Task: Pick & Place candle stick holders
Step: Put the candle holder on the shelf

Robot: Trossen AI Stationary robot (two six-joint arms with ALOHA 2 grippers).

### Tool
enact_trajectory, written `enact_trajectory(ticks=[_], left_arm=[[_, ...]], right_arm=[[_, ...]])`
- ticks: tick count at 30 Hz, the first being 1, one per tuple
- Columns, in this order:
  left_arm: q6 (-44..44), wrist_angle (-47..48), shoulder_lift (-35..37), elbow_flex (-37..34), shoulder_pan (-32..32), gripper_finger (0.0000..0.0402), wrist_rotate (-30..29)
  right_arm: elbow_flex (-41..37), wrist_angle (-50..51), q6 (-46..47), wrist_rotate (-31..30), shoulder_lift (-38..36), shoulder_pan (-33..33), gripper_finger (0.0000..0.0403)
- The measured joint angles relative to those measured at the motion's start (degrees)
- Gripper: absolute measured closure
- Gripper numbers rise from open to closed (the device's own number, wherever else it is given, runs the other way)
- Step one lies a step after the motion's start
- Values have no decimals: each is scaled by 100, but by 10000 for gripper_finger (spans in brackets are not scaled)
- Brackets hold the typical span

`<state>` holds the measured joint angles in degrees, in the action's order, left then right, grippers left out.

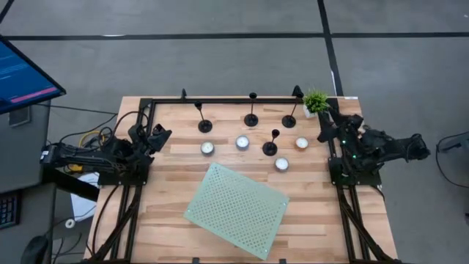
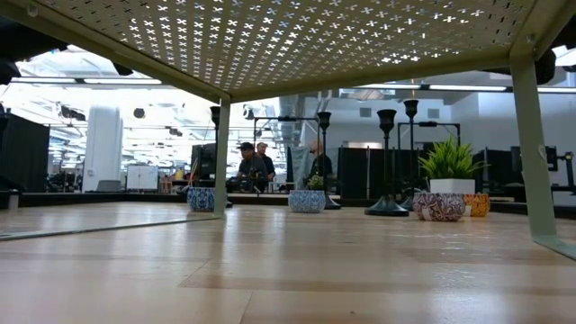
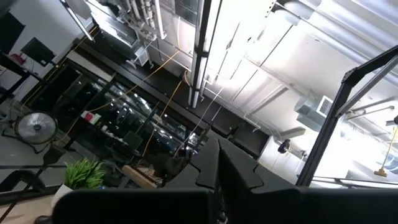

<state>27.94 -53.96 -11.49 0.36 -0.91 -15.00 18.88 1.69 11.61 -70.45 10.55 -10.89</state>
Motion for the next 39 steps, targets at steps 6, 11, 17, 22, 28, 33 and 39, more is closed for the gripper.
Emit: enact_trajectory(ticks=[6,11,17,22,28,33,39], left_arm=[[0,-10,0,0,0,394,-2],[0,-10,0,0,0,394,0],[0,-10,0,0,2,396,0],[0,-10,0,0,2,393,0],[-52,-10,0,0,0,395,0],[-63,-10,0,0,1,391,0],[-66,-10,0,0,0,391,0]], right_arm=[[-1,93,208,-19,877,442,121],[-1,474,686,330,1641,965,121],[-1,722,1232,1996,2346,1989,121],[-1,437,1014,3046,2793,2905,121],[-1,-156,450,4201,3058,3941,121],[-1,-619,85,5091,3306,4627,121],[1,-1144,-24,5567,3873,5008,121]])
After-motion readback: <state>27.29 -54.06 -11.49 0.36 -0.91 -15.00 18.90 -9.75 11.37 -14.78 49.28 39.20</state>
